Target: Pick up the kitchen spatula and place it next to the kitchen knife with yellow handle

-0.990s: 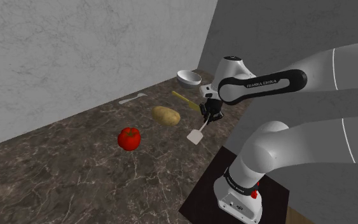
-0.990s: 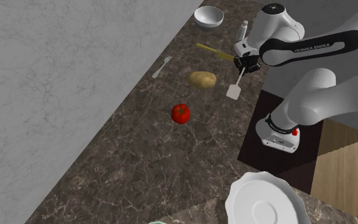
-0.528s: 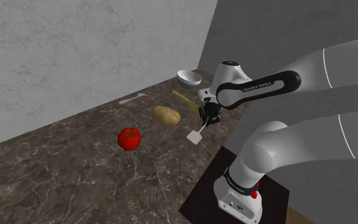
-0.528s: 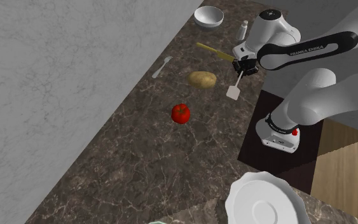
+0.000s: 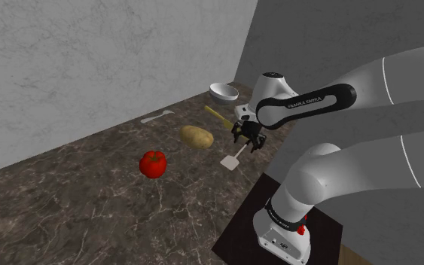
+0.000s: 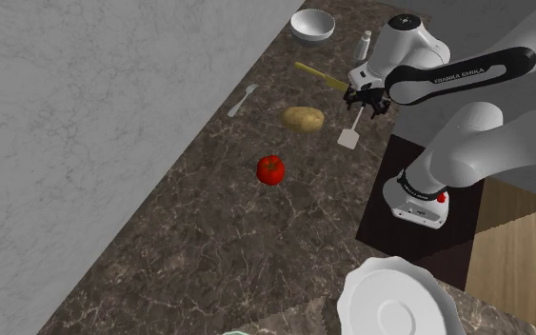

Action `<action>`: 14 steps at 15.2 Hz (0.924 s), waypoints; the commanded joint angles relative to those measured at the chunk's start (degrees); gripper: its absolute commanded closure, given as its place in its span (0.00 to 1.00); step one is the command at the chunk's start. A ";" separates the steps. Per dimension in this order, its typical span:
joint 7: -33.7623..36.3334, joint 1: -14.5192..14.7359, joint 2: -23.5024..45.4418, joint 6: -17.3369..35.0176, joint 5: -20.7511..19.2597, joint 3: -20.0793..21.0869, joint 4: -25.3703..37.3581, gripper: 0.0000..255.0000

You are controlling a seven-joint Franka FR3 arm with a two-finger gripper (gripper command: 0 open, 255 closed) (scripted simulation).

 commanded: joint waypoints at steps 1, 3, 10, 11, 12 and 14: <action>0.00 0.00 0.00 0.00 0.00 0.00 0.00 0.00; -0.19 0.27 -2.27 -3.12 0.81 0.64 0.87 0.00; -0.62 1.07 -7.33 -11.13 3.02 2.48 3.88 0.00; -0.62 1.07 -7.33 -11.13 3.02 2.48 3.88 0.00; -0.62 1.07 -7.33 -11.13 3.02 2.48 3.88 0.00; -0.62 1.07 -7.33 -11.13 3.02 2.48 3.88 0.00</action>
